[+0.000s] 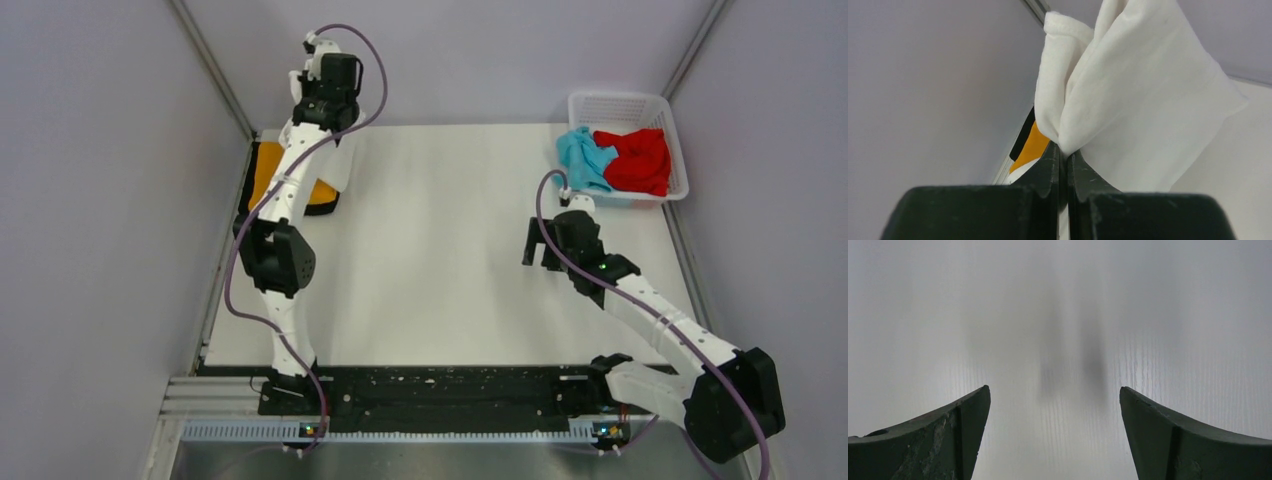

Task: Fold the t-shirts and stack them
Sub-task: Put the neatly folded tshirt into the corner of the board with the left arm

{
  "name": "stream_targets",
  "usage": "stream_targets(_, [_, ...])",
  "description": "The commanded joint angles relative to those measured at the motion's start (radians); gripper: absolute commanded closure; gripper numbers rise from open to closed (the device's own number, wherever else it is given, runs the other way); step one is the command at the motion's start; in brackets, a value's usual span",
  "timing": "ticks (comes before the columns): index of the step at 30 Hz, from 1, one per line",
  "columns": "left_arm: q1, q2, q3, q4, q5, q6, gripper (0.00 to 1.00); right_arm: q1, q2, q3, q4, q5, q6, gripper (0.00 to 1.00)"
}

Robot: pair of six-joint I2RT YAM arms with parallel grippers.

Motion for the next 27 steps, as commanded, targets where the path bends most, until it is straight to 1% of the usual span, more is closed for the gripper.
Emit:
stream_targets(1, [0.081, -0.018, -0.047, 0.064, 0.042, -0.017, 1.00, -0.015, 0.005, 0.019, 0.030, 0.022, -0.015, 0.01])
stream_targets(4, [0.140, 0.006, -0.086, 0.105, 0.133, 0.027, 1.00, -0.017, 0.016, 0.026, 0.015, 0.042, -0.015, 0.01])
stream_targets(8, [0.215, 0.070, -0.083, 0.099, 0.231, 0.050, 1.00, -0.016, 0.043, 0.044, -0.015, 0.064, -0.012, 0.01])
stream_targets(14, [0.329, 0.151, -0.083, 0.123, 0.315, 0.069, 1.00, -0.015, 0.092, 0.081, -0.075, 0.105, -0.005, 0.01])
stream_targets(16, [0.353, 0.173, -0.086, 0.149, 0.351, 0.076, 1.00, -0.016, 0.108, 0.097, -0.097, 0.112, -0.005, 0.01])
stream_targets(20, [0.382, 0.216, -0.075, 0.186, 0.370, 0.083, 1.00, -0.016, 0.130, 0.120, -0.123, 0.117, -0.001, 0.01])
stream_targets(21, [0.384, 0.223, -0.076, 0.195, 0.371, 0.088, 0.99, -0.016, 0.135, 0.122, -0.125, 0.120, 0.000, 0.01])
stream_targets(22, [0.386, 0.231, -0.076, 0.206, 0.368, 0.094, 0.95, -0.017, 0.139, 0.126, -0.128, 0.121, 0.003, 0.01])
stream_targets(25, [0.390, 0.251, -0.075, 0.242, 0.317, 0.093, 0.91, -0.017, 0.157, 0.141, -0.135, 0.118, 0.010, 0.01])
stream_targets(26, [0.391, 0.256, -0.074, 0.251, 0.300, 0.088, 0.85, -0.017, 0.163, 0.146, -0.140, 0.118, 0.014, 0.01])
stream_targets(27, [0.395, 0.258, -0.071, 0.253, 0.293, 0.077, 0.72, -0.016, 0.167, 0.149, -0.142, 0.117, 0.018, 0.01])
